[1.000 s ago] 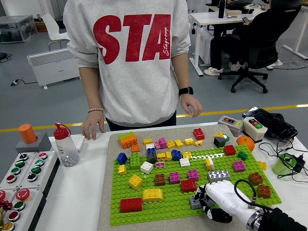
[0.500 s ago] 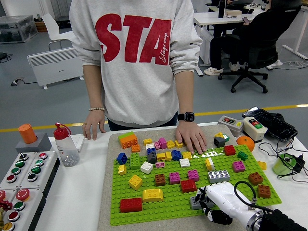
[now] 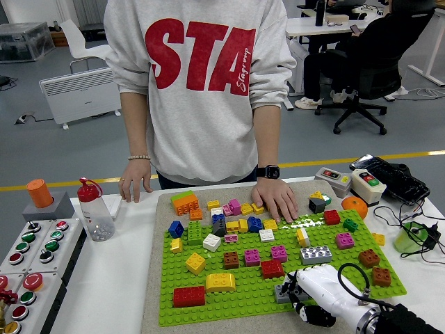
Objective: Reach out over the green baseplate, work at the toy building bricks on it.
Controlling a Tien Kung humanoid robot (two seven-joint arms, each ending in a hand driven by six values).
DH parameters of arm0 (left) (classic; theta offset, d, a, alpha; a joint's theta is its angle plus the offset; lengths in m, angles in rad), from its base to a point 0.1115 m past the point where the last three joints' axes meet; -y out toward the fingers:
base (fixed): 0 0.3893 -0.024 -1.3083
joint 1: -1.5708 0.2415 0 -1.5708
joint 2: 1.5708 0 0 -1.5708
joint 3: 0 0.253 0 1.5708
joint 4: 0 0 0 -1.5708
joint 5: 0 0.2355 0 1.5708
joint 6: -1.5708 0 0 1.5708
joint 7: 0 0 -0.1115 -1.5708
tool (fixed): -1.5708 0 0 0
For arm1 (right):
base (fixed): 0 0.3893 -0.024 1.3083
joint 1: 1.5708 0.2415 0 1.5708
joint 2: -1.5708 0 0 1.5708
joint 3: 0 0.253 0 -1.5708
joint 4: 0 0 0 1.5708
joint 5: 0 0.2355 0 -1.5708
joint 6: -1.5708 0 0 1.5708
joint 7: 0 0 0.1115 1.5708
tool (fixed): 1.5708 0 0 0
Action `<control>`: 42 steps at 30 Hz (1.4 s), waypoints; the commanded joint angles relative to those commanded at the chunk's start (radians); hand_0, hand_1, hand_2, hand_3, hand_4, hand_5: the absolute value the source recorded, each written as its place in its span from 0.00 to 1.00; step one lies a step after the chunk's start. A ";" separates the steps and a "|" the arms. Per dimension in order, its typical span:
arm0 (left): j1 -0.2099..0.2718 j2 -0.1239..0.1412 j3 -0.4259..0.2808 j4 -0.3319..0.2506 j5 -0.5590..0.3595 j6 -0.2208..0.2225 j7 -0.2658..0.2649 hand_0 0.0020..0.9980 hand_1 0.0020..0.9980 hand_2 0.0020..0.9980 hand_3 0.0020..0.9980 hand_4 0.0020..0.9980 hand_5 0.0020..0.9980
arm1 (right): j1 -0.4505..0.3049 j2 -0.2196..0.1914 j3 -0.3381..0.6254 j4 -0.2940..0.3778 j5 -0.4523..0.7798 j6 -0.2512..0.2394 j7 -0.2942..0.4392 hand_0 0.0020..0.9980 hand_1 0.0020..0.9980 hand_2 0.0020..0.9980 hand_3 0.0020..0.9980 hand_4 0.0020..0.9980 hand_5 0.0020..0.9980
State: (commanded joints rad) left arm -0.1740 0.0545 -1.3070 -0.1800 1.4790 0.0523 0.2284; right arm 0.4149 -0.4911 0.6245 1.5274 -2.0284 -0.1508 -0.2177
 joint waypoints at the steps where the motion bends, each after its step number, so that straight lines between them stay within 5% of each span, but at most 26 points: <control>1: 0.000 0.000 0.000 0.000 0.000 0.000 0.000 0.66 0.69 0.68 0.58 0.28 1.00 | 0.001 0.001 -0.004 -0.002 0.000 0.000 0.000 0.48 0.58 0.61 0.59 0.38 0.16; 24: 0.003 0.000 -0.002 0.000 0.004 -0.001 0.002 0.66 0.69 0.68 0.58 0.28 1.00 | 0.006 0.005 -0.020 0.001 -0.001 -0.009 0.000 0.49 0.59 0.61 0.59 0.38 0.16; 42: 0.011 -0.002 -0.002 0.000 0.007 -0.002 0.003 0.66 0.69 0.68 0.58 0.29 1.00 | -0.017 0.004 0.069 0.013 0.034 -0.102 0.027 0.49 0.58 0.60 0.59 0.39 0.16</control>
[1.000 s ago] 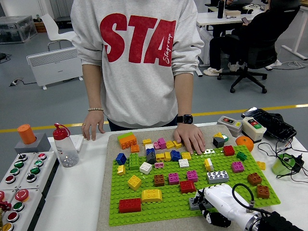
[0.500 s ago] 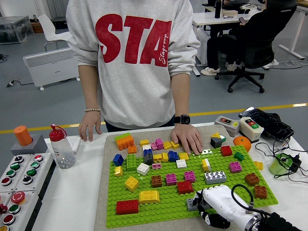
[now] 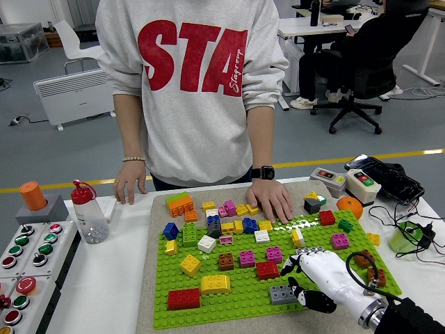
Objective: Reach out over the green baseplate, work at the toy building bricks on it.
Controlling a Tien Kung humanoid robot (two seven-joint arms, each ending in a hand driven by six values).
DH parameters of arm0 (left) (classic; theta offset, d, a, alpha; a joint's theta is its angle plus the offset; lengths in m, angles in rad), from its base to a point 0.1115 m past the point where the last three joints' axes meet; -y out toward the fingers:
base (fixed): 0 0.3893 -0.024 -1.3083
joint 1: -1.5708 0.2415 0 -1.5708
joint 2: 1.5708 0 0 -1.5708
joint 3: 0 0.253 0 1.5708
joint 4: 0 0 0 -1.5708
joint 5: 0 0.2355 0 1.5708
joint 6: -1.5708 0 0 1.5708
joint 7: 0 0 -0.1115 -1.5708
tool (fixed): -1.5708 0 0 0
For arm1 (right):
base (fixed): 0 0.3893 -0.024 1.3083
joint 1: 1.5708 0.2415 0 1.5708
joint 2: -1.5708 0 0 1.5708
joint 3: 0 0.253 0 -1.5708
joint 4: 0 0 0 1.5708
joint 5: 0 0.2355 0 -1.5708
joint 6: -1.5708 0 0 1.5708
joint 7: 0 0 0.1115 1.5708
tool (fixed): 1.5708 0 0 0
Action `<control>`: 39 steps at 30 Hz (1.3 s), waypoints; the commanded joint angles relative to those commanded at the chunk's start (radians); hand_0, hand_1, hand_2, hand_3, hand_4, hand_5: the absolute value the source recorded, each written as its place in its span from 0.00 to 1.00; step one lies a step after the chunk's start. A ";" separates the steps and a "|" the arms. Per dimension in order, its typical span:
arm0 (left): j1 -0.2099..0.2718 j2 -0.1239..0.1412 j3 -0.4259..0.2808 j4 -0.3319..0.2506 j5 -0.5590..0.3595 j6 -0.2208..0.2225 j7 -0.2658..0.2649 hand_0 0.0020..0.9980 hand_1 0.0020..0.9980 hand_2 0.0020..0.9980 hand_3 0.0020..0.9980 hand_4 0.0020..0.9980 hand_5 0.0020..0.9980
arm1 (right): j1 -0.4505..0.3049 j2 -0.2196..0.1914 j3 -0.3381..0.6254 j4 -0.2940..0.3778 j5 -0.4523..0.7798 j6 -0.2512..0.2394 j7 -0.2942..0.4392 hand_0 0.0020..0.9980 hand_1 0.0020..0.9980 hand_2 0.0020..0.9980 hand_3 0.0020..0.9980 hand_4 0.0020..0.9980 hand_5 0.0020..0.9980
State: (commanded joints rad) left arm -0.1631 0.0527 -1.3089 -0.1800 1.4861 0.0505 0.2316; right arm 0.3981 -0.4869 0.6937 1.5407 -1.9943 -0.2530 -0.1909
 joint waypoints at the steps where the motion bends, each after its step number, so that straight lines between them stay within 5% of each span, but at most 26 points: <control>1: 0.000 0.000 0.000 0.000 0.000 0.000 0.000 0.65 0.69 0.68 0.58 0.29 1.00 | -0.001 0.000 0.006 -0.003 -0.003 -0.002 -0.003 0.61 0.66 0.66 0.64 0.39 0.15; 6: -0.001 0.001 0.001 0.000 -0.002 -0.001 -0.001 0.65 0.69 0.68 0.58 0.29 1.00 | -0.011 -0.004 0.060 -0.028 -0.040 -0.011 -0.038 0.61 0.66 0.66 0.64 0.39 0.15; 7: -0.002 0.001 0.001 0.000 -0.004 -0.001 -0.002 0.66 0.69 0.68 0.58 0.29 1.00 | -0.014 -0.006 0.077 -0.035 -0.050 -0.012 -0.049 0.77 0.75 0.77 0.79 0.47 0.15; 16: -0.006 0.002 0.002 0.000 -0.009 -0.001 -0.004 0.65 0.69 0.68 0.58 0.29 1.00 | -0.015 -0.011 0.156 -0.086 -0.090 -0.009 -0.086 0.78 0.76 0.78 0.81 0.53 0.17; 18: -0.008 0.002 0.003 0.000 -0.008 -0.001 -0.003 0.65 0.69 0.68 0.58 0.29 1.00 | -0.007 -0.005 0.155 -0.107 -0.097 -0.006 -0.087 0.78 0.76 0.78 0.81 0.53 0.17; 19: -0.008 0.002 0.003 0.000 -0.008 -0.001 -0.003 0.65 0.69 0.67 0.58 0.29 1.00 | -0.004 -0.002 0.153 -0.114 -0.099 -0.005 -0.086 0.78 0.77 0.79 0.83 0.62 0.19; 39: -0.015 0.002 0.006 0.000 -0.012 -0.003 -0.002 0.65 0.69 0.67 0.58 0.29 1.00 | 0.115 0.057 0.064 -0.266 -0.086 0.053 -0.072 0.77 0.77 0.79 0.79 0.64 0.21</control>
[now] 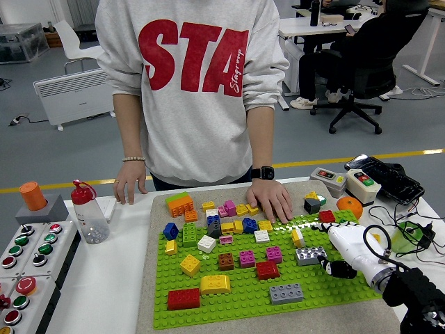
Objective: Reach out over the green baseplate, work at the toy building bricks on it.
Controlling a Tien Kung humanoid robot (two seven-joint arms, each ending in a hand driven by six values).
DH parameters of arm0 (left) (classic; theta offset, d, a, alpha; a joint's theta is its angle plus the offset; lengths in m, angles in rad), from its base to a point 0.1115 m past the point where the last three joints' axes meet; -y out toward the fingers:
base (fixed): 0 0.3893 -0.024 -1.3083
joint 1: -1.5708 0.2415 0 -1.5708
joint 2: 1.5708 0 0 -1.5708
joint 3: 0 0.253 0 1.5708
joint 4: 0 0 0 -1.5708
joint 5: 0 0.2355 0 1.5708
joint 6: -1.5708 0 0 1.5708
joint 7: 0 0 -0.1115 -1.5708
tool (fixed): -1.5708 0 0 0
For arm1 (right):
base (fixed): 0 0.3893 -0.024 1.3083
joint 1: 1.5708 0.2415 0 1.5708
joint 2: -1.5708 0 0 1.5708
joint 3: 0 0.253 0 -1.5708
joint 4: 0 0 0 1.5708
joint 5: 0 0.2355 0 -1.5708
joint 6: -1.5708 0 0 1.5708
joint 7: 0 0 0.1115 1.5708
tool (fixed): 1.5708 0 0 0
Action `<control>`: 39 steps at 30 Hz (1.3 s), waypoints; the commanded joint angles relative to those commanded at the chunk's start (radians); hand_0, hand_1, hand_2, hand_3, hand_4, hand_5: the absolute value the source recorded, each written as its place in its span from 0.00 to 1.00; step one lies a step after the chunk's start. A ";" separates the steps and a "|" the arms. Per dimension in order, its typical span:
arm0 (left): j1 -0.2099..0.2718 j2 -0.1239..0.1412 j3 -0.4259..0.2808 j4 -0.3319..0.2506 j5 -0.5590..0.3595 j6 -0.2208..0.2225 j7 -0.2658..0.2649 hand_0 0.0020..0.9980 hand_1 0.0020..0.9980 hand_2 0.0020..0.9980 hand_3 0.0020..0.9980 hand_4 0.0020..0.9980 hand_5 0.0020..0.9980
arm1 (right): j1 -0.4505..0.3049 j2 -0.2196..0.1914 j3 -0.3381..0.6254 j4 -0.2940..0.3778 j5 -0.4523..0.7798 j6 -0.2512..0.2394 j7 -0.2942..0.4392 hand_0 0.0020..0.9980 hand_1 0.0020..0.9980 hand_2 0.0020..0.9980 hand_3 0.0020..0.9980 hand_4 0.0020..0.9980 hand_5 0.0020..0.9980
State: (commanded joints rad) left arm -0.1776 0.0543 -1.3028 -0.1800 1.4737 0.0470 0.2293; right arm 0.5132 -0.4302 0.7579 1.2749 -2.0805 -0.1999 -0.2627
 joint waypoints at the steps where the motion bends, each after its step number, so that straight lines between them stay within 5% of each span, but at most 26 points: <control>1: 0.000 0.000 0.000 0.000 0.000 0.000 0.000 0.65 0.69 0.67 0.58 0.29 1.00 | 0.007 0.001 -0.006 -0.005 0.002 0.003 0.000 0.77 0.77 0.79 0.79 0.64 0.21; 15: 0.003 -0.002 0.000 0.000 -0.002 -0.001 0.001 0.65 0.69 0.67 0.58 0.29 1.00 | 0.079 -0.010 -0.092 -0.045 0.000 0.070 -0.025 0.76 0.76 0.77 0.75 0.63 0.22; 39: 0.019 -0.004 -0.005 0.000 0.007 -0.001 0.004 0.66 0.69 0.67 0.58 0.29 1.00 | 0.135 -0.007 -0.188 -0.079 0.006 0.084 -0.027 0.73 0.75 0.76 0.73 0.62 0.23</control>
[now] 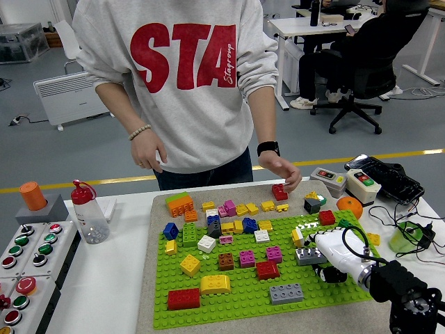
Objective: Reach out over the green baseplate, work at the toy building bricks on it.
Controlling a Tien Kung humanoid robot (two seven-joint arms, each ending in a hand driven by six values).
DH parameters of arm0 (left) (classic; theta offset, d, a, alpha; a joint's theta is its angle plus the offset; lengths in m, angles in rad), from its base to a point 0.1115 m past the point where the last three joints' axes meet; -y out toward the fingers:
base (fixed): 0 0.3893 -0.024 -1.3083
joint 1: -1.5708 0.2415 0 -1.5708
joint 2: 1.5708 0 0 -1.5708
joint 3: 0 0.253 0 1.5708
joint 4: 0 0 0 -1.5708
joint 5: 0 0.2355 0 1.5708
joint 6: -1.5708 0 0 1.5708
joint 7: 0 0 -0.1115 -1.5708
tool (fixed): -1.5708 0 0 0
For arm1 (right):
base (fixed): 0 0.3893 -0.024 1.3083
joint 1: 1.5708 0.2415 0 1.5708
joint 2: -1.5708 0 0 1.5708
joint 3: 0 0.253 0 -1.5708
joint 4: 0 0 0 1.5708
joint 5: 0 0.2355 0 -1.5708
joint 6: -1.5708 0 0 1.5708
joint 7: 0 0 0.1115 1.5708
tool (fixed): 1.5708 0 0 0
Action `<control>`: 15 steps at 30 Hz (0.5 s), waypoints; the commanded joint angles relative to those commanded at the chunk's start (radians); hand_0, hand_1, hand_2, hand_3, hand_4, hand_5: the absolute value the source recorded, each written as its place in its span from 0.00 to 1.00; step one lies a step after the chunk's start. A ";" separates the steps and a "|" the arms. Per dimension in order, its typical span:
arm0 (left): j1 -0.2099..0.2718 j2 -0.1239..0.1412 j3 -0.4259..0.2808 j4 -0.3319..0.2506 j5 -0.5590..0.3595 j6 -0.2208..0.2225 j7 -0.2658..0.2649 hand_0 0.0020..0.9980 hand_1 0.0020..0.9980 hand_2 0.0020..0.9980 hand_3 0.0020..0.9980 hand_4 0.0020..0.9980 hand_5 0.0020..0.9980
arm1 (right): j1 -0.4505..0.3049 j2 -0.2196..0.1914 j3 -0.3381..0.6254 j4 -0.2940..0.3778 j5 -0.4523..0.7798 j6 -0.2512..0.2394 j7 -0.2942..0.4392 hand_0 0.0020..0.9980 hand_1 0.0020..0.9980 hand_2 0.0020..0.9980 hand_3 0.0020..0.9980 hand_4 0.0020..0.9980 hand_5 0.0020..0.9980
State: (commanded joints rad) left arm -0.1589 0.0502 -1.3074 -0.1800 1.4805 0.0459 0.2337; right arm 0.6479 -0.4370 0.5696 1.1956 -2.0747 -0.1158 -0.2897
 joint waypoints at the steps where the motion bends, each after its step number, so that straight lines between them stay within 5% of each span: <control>1: 0.000 0.000 0.000 0.000 0.000 0.000 0.000 0.66 0.69 0.67 0.58 0.29 1.00 | 0.002 0.002 -0.002 -0.003 0.000 0.000 0.000 0.73 0.75 0.76 0.73 0.62 0.23; 15: -0.006 0.002 0.001 0.000 -0.005 0.001 -0.002 0.66 0.69 0.67 0.58 0.29 1.00 | 0.032 0.018 -0.004 -0.051 0.003 0.015 -0.002 0.71 0.75 0.76 0.72 0.60 0.24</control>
State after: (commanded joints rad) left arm -0.1649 0.0525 -1.3066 -0.1800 1.4759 0.0465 0.2315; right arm 0.6801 -0.4188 0.5660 1.1444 -2.0717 -0.1012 -0.2916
